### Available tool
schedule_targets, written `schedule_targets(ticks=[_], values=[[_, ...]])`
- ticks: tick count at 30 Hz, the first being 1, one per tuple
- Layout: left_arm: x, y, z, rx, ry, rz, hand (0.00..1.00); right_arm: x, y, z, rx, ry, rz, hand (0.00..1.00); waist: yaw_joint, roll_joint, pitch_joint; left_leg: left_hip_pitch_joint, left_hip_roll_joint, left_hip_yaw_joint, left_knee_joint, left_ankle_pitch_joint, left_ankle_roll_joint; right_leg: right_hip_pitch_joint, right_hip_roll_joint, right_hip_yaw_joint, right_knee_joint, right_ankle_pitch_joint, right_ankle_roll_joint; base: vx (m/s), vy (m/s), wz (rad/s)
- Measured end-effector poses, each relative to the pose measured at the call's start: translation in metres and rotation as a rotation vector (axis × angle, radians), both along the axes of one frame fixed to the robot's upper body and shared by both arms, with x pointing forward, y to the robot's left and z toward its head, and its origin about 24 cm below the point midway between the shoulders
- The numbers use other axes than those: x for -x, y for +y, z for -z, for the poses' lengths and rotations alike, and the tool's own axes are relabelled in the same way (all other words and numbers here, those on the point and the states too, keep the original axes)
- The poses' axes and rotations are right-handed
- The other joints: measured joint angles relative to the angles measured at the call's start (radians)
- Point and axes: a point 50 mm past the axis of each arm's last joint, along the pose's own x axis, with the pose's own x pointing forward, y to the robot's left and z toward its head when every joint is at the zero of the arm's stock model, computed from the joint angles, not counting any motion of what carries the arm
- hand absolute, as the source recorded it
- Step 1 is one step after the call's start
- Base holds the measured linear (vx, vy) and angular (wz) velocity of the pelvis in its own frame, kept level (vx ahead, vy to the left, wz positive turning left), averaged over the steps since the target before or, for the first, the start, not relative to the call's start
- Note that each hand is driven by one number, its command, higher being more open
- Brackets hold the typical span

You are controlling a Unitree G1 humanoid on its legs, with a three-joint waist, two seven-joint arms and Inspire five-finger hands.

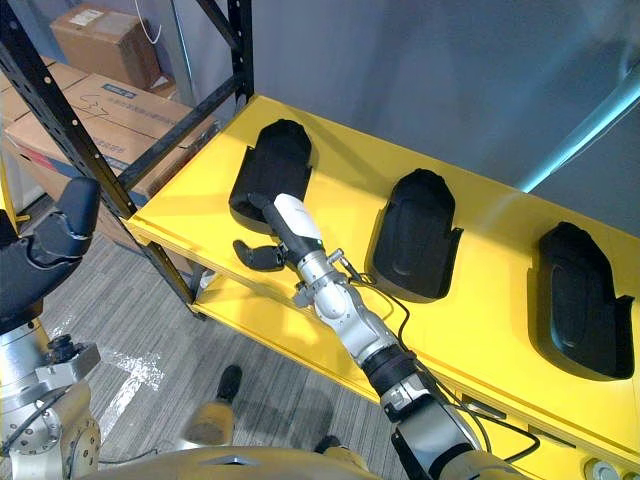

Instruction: Walk over and take three plastic housings, then place them on the shelf

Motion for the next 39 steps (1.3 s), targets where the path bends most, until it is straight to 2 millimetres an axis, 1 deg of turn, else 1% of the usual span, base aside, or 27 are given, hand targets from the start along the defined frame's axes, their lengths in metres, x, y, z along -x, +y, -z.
schedule_targets(ticks=[2,3,6,10,13,18,22,30,31,34,39], values=[[0.000,0.001,0.000,0.012,-0.003,0.027,1.00,-0.002,0.000,-0.004,-0.004,-0.010,0.007,0.00,0.000,0.000,0.007,0.000,-0.001,0.000,0.000,0.004,0.003,-0.001,-0.001,0.000,0.002,0.001,-0.003,0.00,0.000,0.00],[0.000,0.001,0.000,0.021,-0.006,0.048,1.00,-0.003,0.000,-0.005,-0.004,-0.015,0.004,0.00,0.000,0.001,0.011,0.000,-0.001,0.000,0.000,0.007,-0.001,-0.002,-0.002,0.000,0.005,0.000,-0.003,0.00,0.000,0.00],[-0.001,-0.001,0.001,0.030,-0.007,0.080,1.00,-0.004,0.001,-0.005,-0.005,-0.019,0.006,0.00,0.001,0.002,0.014,0.002,0.000,0.000,0.000,0.006,-0.002,-0.002,-0.003,0.000,0.013,-0.003,0.000,0.00,-0.012,0.00],[-0.002,-0.003,0.002,0.050,-0.003,0.128,1.00,-0.006,0.009,-0.011,-0.022,-0.041,-0.025,0.00,0.001,0.007,0.017,0.005,0.001,0.001,0.000,0.006,-0.002,-0.001,-0.003,0.001,0.016,-0.007,-0.003,0.00,-0.009,0.00],[-0.003,-0.003,0.004,0.062,0.008,0.145,1.00,-0.008,0.012,-0.004,-0.007,-0.007,-0.024,0.00,0.002,0.009,0.018,0.007,0.001,0.002,0.000,0.005,-0.002,-0.001,-0.004,0.002,0.020,-0.009,-0.003,0.00,0.000,0.00],[-0.003,-0.003,0.004,0.073,0.004,0.164,1.00,-0.010,0.016,-0.004,-0.006,-0.002,-0.024,0.00,0.005,0.013,0.021,0.014,0.002,0.003,0.000,-0.001,-0.001,0.001,-0.005,0.005,0.026,-0.014,-0.004,0.00,0.000,0.00],[-0.003,-0.004,0.004,0.066,0.009,0.175,1.00,-0.012,0.022,-0.004,0.000,-0.001,-0.005,0.00,0.006,0.021,0.026,0.019,0.003,0.008,0.000,-0.002,-0.001,0.002,-0.005,0.010,0.026,-0.015,-0.003,-0.02,-0.017,-0.03],[-0.007,-0.012,0.007,0.086,0.031,0.228,1.00,-0.015,0.040,-0.007,-0.026,0.013,0.096,0.00,0.010,0.024,0.028,0.021,0.003,0.009,0.000,0.002,0.003,0.003,-0.005,0.011,0.026,-0.014,-0.004,0.00,-0.017,0.00],[-0.009,-0.015,0.008,0.099,0.043,0.243,1.00,-0.016,0.043,-0.007,-0.025,0.014,0.135,0.00,0.011,0.025,0.028,0.023,0.003,0.010,0.000,0.003,0.002,0.005,-0.006,0.012,0.027,-0.013,-0.004,0.00,0.000,0.00],[-0.010,-0.017,0.009,0.113,0.054,0.251,1.00,-0.020,0.046,-0.009,0.006,0.001,0.193,0.00,0.011,0.028,0.030,0.025,0.003,0.010,0.000,0.005,-0.001,0.006,-0.006,0.012,0.028,-0.013,-0.004,0.00,0.000,0.00],[-0.011,-0.018,0.011,0.141,0.076,0.243,1.00,-0.027,0.042,-0.009,0.039,-0.006,0.270,0.00,0.011,0.040,0.035,0.036,0.001,0.010,0.000,-0.001,-0.001,0.016,-0.010,0.012,0.029,-0.016,0.001,-0.01,-0.004,0.00]])
